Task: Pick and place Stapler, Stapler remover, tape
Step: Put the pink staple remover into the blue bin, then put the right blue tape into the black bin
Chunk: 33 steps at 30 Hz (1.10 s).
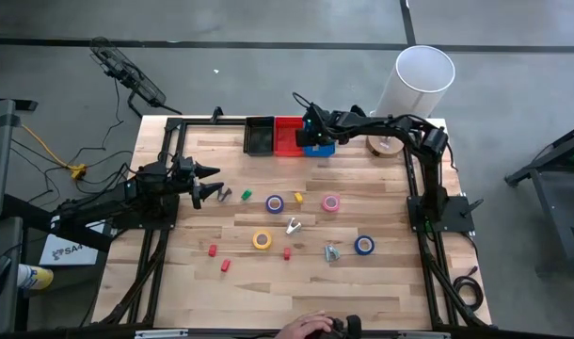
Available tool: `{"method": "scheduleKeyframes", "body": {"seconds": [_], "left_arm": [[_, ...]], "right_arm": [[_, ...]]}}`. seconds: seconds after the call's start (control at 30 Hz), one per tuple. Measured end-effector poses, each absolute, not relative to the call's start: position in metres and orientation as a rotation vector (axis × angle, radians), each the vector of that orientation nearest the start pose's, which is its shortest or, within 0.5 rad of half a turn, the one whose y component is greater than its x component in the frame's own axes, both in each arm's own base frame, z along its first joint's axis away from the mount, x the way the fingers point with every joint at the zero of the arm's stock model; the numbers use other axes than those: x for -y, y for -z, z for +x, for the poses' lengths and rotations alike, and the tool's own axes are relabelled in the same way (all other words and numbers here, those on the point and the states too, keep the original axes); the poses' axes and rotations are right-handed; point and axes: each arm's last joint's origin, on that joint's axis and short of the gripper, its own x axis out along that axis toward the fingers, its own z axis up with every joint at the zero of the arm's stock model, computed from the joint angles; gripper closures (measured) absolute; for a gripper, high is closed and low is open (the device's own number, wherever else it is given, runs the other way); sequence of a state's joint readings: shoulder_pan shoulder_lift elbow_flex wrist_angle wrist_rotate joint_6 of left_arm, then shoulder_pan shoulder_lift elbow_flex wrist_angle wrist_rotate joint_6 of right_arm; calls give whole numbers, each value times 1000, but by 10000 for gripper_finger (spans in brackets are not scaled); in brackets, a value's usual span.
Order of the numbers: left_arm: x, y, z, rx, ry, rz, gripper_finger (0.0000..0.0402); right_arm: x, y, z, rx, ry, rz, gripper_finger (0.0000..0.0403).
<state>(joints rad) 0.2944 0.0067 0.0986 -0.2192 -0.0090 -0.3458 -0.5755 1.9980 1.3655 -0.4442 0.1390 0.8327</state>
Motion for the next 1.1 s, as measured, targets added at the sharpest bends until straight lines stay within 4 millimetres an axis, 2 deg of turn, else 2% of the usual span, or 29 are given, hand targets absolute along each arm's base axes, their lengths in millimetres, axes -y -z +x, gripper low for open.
{"method": "scheduleKeyframes", "body": {"seconds": [0.37,1.1], "left_arm": [[-26,-175,86,-73,-322,-361,110],[-27,-175,86,-73,-322,-361,110]], "right_arm": [[225,-163,340,-767,1033,951,209],[224,-179,338,-743,1021,887,165]]}}
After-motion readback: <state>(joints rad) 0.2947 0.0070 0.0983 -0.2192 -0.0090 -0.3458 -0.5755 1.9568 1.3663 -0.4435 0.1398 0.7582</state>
